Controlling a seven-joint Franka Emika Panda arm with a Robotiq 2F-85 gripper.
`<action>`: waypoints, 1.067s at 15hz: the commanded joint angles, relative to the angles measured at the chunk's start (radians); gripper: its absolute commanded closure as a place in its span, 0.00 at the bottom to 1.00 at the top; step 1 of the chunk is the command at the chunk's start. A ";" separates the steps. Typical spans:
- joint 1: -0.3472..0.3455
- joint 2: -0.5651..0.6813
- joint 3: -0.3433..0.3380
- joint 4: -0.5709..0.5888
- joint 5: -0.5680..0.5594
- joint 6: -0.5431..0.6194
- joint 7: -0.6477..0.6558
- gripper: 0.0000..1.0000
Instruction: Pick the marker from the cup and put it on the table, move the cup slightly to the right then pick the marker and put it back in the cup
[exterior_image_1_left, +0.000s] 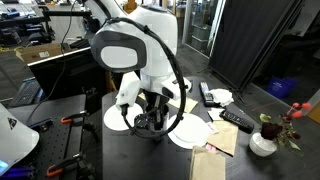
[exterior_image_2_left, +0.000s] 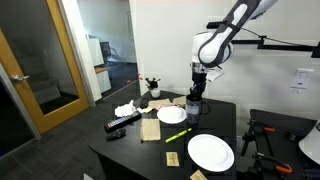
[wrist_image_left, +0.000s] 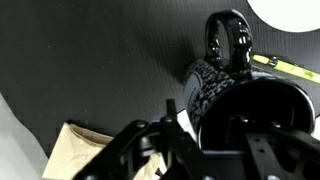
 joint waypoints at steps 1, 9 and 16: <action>-0.016 0.019 0.018 0.026 0.022 0.005 -0.014 0.88; -0.011 0.008 0.006 0.038 -0.007 -0.048 0.007 0.98; -0.016 -0.021 -0.034 0.019 -0.044 -0.070 0.037 0.98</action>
